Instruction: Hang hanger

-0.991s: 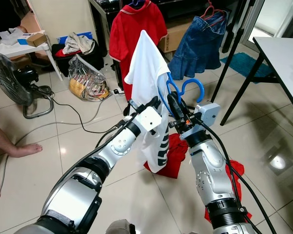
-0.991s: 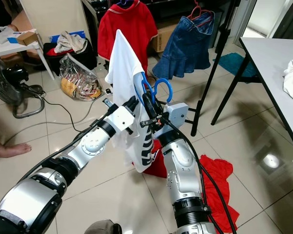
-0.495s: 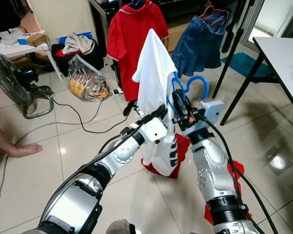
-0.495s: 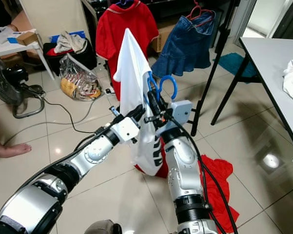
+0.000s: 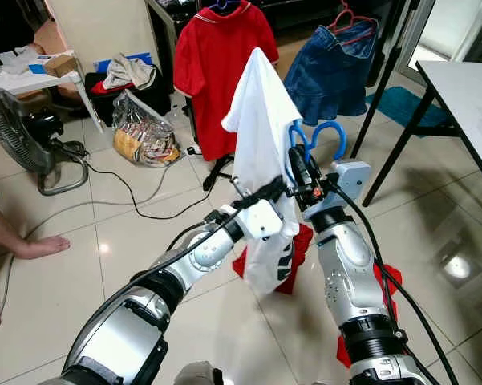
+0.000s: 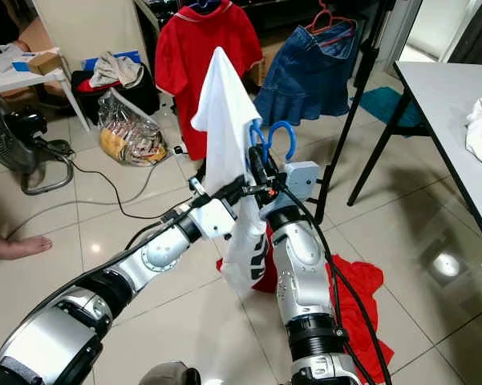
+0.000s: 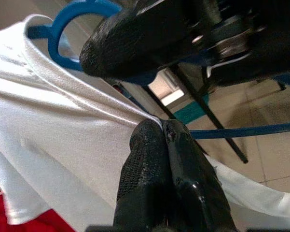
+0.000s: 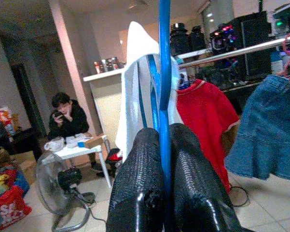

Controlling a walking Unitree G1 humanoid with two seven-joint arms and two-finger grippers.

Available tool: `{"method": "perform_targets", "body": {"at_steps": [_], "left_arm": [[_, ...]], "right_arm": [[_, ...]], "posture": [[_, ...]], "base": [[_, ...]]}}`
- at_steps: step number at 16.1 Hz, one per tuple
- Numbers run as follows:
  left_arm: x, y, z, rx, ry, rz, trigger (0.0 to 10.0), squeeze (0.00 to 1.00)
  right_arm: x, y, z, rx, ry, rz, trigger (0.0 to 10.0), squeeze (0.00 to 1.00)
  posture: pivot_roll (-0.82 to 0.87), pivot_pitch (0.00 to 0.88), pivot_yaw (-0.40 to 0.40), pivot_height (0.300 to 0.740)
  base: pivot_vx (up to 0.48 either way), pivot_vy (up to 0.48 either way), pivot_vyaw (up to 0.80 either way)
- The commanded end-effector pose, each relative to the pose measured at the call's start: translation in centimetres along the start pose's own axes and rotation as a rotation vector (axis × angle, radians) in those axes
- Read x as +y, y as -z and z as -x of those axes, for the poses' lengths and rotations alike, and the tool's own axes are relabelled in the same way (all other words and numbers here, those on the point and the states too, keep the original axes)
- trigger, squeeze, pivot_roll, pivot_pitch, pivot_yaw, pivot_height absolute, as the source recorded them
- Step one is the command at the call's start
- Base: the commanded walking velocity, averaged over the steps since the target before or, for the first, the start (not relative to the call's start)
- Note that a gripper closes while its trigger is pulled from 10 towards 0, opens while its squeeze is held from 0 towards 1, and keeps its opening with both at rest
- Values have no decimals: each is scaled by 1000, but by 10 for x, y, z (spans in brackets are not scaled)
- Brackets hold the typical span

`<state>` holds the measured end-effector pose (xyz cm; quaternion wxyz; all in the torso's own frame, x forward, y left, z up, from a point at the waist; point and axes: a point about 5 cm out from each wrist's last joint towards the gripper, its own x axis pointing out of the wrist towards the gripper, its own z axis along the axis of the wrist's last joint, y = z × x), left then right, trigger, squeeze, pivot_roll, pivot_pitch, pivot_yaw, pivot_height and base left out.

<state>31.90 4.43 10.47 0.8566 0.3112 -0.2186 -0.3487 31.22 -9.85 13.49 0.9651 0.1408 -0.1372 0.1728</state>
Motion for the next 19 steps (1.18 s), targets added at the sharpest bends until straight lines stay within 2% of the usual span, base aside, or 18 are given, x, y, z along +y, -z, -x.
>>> {"method": "perform_targets", "body": {"at_steps": [1,7,9,10,11,14,17,19], "left_arm": [[-9,-2,3,-21,58,-7,0,0],[-18,-3,7,-40,93,0,0,0],[-14,-1,6,-12,54,-1,0,0],[-8,3,4,29,2,15,353,0],[0,8,4,75,-62,40,10000,0],[9,15,6,127,-117,82,10000,0],[7,18,8,160,-121,81,10000,0],[2,23,11,202,-109,47,10000,0]], "right_arm": [[1,-7,-7,-30,-1,18,10000,0],[-7,-6,-11,-13,46,38,10000,0],[-7,-7,-12,-16,46,39,10000,0],[-7,-7,-12,-19,44,39,10000,0],[-6,-7,-11,-22,40,39,10000,0],[-3,-11,-13,-39,25,35,10000,0],[-2,-13,-15,-44,22,31,10000,0],[-1,-13,-16,-44,20,28,10000,0]], "posture": [[88,0,75,740],[97,0,70,740],[99,0,69,740],[99,0,69,740],[99,0,69,740],[98,0,69,740],[98,0,71,740],[100,0,70,740]], "base": [[0,0,0],[0,0,0],[0,0,0],[0,0,0],[0,0,0],[0,0,0],[0,0,0],[0,0,0]]}}
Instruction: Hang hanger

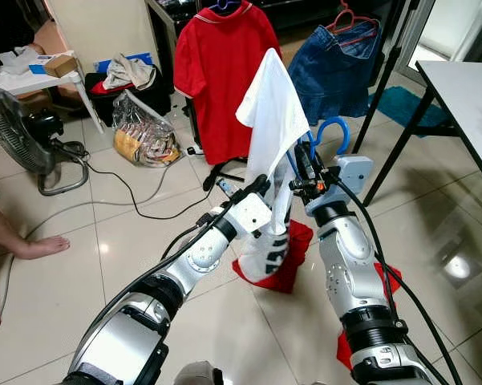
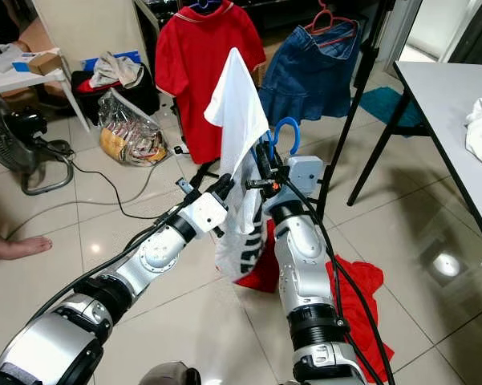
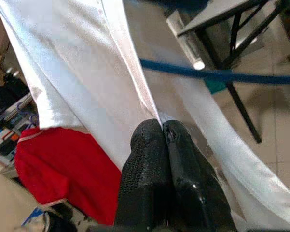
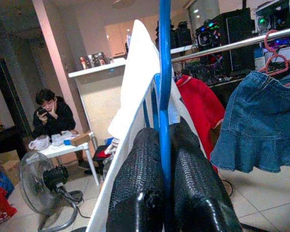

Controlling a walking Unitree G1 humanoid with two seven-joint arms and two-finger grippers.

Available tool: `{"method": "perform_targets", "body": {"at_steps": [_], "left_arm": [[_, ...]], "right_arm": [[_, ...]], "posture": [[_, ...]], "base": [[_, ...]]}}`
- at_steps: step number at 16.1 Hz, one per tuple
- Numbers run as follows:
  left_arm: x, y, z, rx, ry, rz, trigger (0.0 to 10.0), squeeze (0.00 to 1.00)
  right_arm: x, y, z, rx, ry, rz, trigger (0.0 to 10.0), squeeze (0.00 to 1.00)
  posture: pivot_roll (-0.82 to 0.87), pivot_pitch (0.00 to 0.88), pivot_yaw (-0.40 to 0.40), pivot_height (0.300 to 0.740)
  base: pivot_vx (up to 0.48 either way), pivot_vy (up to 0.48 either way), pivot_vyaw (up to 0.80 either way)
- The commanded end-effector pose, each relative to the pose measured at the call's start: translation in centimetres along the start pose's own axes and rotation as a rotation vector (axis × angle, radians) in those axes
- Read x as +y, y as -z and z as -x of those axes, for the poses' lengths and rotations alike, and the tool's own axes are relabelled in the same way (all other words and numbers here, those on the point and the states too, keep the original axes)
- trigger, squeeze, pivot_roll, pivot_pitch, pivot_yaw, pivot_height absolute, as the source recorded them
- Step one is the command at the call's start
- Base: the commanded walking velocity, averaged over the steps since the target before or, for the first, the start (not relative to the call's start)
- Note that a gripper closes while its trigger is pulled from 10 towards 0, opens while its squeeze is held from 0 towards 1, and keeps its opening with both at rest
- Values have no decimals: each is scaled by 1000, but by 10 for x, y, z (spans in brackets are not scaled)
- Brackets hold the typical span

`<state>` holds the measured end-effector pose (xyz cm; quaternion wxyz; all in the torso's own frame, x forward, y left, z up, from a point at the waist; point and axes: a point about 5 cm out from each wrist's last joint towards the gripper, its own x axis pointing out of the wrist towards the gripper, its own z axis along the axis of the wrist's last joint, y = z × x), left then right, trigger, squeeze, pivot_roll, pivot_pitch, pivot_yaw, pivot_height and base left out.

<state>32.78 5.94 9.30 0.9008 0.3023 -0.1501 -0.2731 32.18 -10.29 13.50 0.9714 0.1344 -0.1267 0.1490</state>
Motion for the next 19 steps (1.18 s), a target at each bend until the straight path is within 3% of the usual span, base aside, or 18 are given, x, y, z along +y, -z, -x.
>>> {"method": "perform_targets", "body": {"at_steps": [1,2,5,6,12,15,16,19], "left_arm": [[-3,8,5,49,13,-21,10000,0],[-2,14,7,90,-9,-5,10000,1000],[3,18,6,139,-65,14,10000,1000],[2,19,5,166,-74,27,10000,0],[-12,30,14,258,-68,96,10000,0],[-24,29,13,270,46,177,10000,0],[-25,26,12,244,56,189,10000,1000],[-32,21,10,217,104,200,10000,1000]], "right_arm": [[7,-14,-8,-62,-31,10,10000,0],[8,-14,-8,-64,-34,10,10000,0],[8,-16,-8,-68,-38,12,10000,0],[8,-16,-8,-68,-37,13,10000,0],[15,-21,-9,-70,-44,-20,10000,0],[25,-26,-13,-81,-79,-32,10000,0],[29,-30,-15,-91,-92,-36,10000,0],[35,-38,-18,-107,-116,-42,10000,0]], "posture": [[100,0,70,740],[99,0,71,740],[94,0,69,740],[94,0,69,740],[93,0,70,740],[94,0,69,740],[92,0,70,740],[88,0,71,740]], "base": [[0,0,0],[0,0,0],[0,0,0],[0,0,0],[0,0,0],[0,0,0],[0,0,0],[0,0,0]]}}
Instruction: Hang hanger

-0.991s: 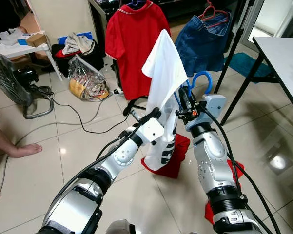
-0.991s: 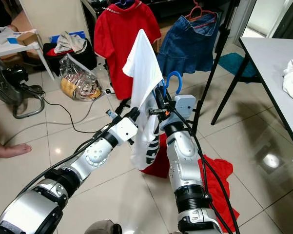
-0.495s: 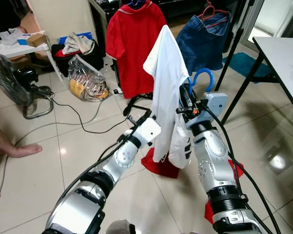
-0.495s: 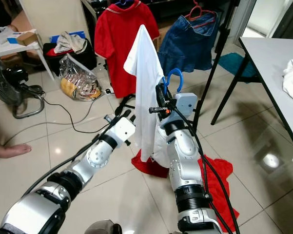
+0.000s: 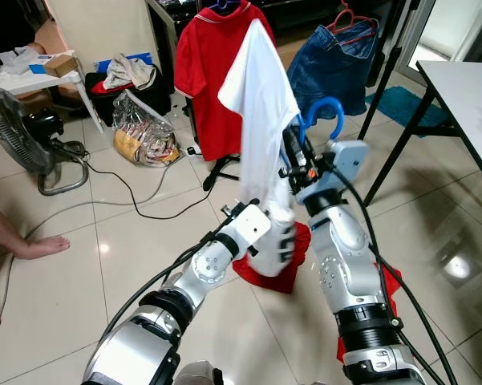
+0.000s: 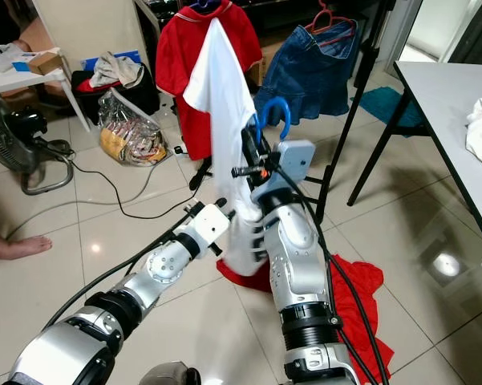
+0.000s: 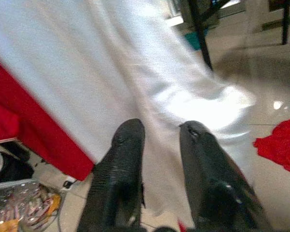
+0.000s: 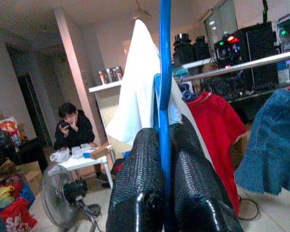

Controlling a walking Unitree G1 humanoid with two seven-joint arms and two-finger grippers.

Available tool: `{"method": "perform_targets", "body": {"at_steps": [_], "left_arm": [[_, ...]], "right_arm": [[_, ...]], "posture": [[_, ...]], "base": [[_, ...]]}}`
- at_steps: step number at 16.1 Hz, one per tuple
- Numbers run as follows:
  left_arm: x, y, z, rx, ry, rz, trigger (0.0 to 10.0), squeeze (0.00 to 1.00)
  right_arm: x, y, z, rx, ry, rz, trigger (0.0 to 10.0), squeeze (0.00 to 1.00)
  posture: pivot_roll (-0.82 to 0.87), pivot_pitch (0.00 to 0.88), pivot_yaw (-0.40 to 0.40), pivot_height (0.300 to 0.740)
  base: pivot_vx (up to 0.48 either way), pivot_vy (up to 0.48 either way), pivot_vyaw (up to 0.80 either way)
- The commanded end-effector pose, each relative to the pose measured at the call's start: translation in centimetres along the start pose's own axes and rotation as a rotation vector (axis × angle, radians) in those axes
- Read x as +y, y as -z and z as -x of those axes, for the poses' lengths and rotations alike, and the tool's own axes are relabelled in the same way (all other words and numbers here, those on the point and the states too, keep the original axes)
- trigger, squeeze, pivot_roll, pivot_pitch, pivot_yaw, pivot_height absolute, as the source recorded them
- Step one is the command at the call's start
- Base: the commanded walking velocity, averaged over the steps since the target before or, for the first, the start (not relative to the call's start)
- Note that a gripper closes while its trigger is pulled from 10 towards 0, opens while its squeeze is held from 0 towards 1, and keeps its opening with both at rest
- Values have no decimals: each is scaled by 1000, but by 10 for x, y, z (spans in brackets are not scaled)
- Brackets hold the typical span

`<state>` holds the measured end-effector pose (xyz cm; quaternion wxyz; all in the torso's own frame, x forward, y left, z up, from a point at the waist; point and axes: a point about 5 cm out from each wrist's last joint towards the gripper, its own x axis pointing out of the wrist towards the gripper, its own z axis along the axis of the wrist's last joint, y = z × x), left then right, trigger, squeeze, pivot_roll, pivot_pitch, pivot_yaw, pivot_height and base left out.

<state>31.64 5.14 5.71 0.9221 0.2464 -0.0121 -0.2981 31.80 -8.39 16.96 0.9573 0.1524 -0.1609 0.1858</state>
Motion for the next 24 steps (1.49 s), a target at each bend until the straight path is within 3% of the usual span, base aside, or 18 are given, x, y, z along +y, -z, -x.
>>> {"method": "perform_targets", "body": {"at_steps": [1,2,3,8,9,12,13,14,18,24], "left_arm": [[0,2,0,12,16,-3,10000,1000],[-2,2,0,26,35,-7,10000,243],[-3,3,0,35,41,-1,10000,0],[-10,7,2,49,78,9,10000,0],[-10,7,3,42,80,18,10000,1000],[-14,8,3,52,91,1,10000,1000],[-15,9,3,62,91,-6,10000,86],[-16,9,3,66,89,-9,10000,0],[-14,13,4,97,35,-41,10000,0],[-16,20,6,142,2,-47,10000,0]], "right_arm": [[10,-11,-8,-42,-42,-6,10000,0],[12,-12,-9,-44,-52,-7,10000,0],[15,-12,-9,-44,-61,-9,10000,0],[20,-15,-10,-46,-84,-13,10000,0],[21,-15,-11,-46,-87,-15,10000,0],[22,-15,-11,-38,-96,-10,10000,0],[20,-10,-12,7,-73,35,10000,0],[18,-4,-14,46,-45,39,10000,0],[-3,10,-14,157,112,61,10000,0],[-4,13,-13,198,175,-52,10000,0]], "posture": [[88,0,70,740],[89,0,70,740],[90,0,70,740],[90,0,70,740],[90,0,67,740],[90,0,65,740],[89,0,65,740],[88,0,65,740],[96,0,58,740],[89,7,51,740]], "base": [[0,0,0],[0,0,0],[0,0,0],[0,0,0],[0,0,0],[0,0,0],[0,0,0],[0,0,0],[0,0,0],[0,0,0]]}}
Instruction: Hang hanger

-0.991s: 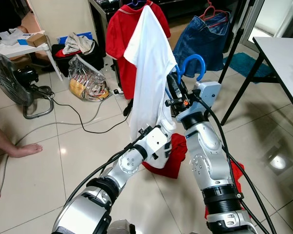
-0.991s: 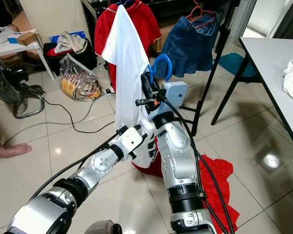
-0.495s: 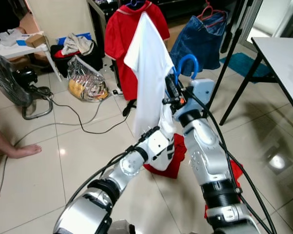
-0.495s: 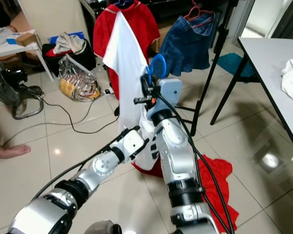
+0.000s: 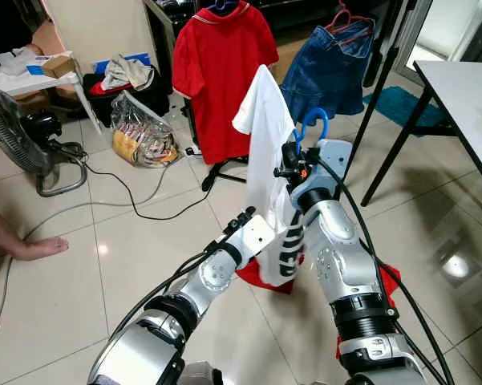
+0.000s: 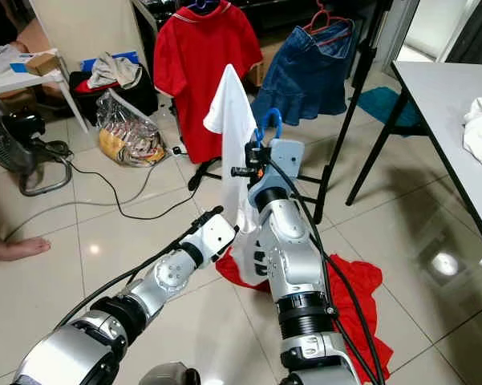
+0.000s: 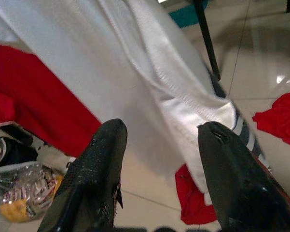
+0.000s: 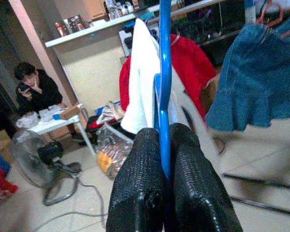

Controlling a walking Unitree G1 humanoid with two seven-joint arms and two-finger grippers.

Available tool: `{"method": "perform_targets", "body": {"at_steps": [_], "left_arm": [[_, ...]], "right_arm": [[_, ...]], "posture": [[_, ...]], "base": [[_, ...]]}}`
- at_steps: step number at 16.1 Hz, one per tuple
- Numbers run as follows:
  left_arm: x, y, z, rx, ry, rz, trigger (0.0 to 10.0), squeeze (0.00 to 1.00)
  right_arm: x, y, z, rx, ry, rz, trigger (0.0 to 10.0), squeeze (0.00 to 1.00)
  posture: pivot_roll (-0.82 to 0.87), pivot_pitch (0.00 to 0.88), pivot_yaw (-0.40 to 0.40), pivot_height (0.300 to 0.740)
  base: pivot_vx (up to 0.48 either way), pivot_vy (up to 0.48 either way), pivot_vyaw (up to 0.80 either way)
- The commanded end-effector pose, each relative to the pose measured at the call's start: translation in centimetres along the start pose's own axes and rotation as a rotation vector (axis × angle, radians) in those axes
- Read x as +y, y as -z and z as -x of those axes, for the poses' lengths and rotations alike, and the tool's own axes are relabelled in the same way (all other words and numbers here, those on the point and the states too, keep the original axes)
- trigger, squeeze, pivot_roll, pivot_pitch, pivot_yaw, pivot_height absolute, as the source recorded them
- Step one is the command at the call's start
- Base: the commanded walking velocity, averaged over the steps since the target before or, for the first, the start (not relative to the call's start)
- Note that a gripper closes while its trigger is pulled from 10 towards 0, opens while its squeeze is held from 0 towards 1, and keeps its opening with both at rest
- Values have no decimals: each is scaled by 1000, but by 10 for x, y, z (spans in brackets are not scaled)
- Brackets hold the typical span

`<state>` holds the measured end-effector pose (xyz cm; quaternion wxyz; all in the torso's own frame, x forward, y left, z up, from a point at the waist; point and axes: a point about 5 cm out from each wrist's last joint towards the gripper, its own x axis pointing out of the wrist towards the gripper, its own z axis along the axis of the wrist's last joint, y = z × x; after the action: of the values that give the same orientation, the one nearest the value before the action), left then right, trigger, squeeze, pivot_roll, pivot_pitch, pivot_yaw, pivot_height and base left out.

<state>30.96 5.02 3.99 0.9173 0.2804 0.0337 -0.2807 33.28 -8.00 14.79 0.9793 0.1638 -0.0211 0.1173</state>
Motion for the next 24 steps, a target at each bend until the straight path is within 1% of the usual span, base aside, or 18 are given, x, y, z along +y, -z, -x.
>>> {"method": "perform_targets", "body": {"at_steps": [1,2,3,7,9,14,16,19,21,24], "left_arm": [[-4,7,3,31,6,-9,10000,0],[-5,7,3,34,1,-7,10000,0],[-5,7,3,34,-1,-7,10000,0],[-5,4,2,24,-1,-18,10000,0],[-4,3,1,17,-1,-40,10000,0],[-1,4,1,19,-8,-82,10000,0],[2,6,2,32,-20,-104,10000,0],[4,8,2,46,-29,-107,10000,0],[6,6,1,38,-28,-114,10000,0],[5,2,0,7,-12,-119,10000,0]], "right_arm": [[5,-15,-3,-55,-18,-29,10000,0],[11,-24,-1,-82,-46,-82,10000,0],[16,-31,0,-104,-66,-97,10000,0],[27,-45,1,-144,-114,-122,10000,0],[32,-54,2,-158,-135,-131,10000,0],[36,-59,2,-164,-162,-143,10000,0],[39,-59,3,-155,-201,-180,10000,0],[44,-64,5,-179,-247,-212,10000,0],[50,-70,5,-200,-283,-214,10000,0],[53,-72,6,-207,-305,-186,10000,0]], "posture": [[86,11,50,740],[80,16,48,740],[78,17,47,740],[71,16,44,740],[70,13,44,740],[71,3,45,740],[72,0,49,740],[71,0,52,740],[70,0,56,740],[71,1,56,740]], "base": [[0,0,0],[0,0,0],[0,0,0],[0,0,0],[0,0,0],[0,0,0],[0,0,0],[0,0,0],[0,0,0],[0,0,0]]}}
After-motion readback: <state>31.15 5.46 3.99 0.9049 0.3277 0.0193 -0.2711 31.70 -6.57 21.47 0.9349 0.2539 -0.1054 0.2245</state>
